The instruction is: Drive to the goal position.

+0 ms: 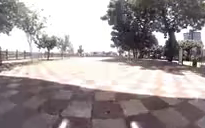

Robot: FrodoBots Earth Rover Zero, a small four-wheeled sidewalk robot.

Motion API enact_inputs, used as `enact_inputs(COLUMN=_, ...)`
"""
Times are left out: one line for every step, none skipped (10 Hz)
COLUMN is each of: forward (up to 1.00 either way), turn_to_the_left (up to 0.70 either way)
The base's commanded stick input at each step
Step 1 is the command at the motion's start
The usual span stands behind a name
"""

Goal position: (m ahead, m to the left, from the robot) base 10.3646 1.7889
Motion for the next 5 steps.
enact_inputs(forward=0.7, turn_to_the_left=0.24)
enact_inputs(forward=0.7, turn_to_the_left=0.27)
enact_inputs(forward=0.7, turn_to_the_left=0.27)
enact_inputs(forward=0.7, turn_to_the_left=0.27)
enact_inputs(forward=0.7, turn_to_the_left=0.27)
